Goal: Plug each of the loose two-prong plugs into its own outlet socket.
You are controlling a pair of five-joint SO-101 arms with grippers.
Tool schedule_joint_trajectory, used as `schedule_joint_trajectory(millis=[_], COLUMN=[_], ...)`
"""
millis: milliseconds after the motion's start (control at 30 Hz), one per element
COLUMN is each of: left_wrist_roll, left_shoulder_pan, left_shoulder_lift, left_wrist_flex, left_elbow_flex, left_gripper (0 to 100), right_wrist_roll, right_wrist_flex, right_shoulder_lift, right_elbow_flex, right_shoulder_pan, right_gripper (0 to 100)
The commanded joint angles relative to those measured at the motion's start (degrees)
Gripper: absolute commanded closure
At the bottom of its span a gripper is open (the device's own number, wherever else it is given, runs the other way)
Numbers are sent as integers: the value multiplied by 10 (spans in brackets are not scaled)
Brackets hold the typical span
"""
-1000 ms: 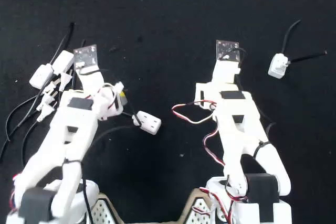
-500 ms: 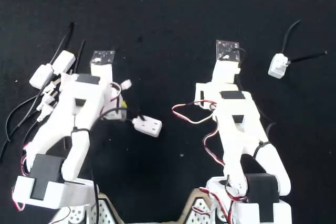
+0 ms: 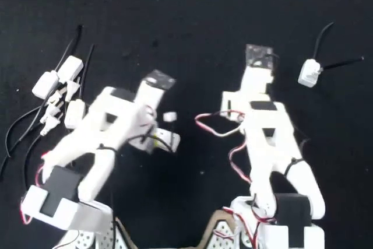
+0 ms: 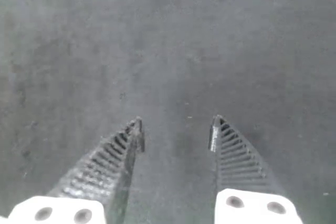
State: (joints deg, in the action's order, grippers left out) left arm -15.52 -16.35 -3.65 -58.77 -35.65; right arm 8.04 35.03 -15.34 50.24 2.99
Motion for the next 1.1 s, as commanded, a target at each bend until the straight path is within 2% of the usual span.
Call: schedule_joint_trajectory(millis=[0, 100, 267, 433, 533, 667, 800, 900, 1067], left_wrist_roll=[85, 151, 215, 236, 232, 229, 135, 46, -84], left_shoulder_pan=[-47, -72, -76, -65, -49, 20, 141, 250, 413], left_shoulder_lift=[8, 14, 13, 13, 12, 13, 18, 18, 19], left_wrist_flex=[70, 131, 211, 219, 135, -62, -207, -256, -265], left_elbow_flex=[4, 4, 4, 11, 55, 193, 313, 356, 363], left_gripper=[783, 781, 780, 779, 781, 781, 784, 784, 784], right_wrist_roll=[6, 6, 6, 6, 6, 6, 6, 6, 6], right_wrist_flex=[-13, -13, -13, -13, -15, -31, -36, -35, -34], right_shoulder_lift=[2, 2, 2, 2, 2, 2, 2, 2, 2], right_elbow_flex=[-39, -38, -38, -38, -38, -28, -26, -25, -26], right_shoulder_pan=[16, 15, 14, 14, 8, -4, -4, -4, -4], right_gripper=[797, 797, 797, 797, 797, 797, 797, 797, 797])
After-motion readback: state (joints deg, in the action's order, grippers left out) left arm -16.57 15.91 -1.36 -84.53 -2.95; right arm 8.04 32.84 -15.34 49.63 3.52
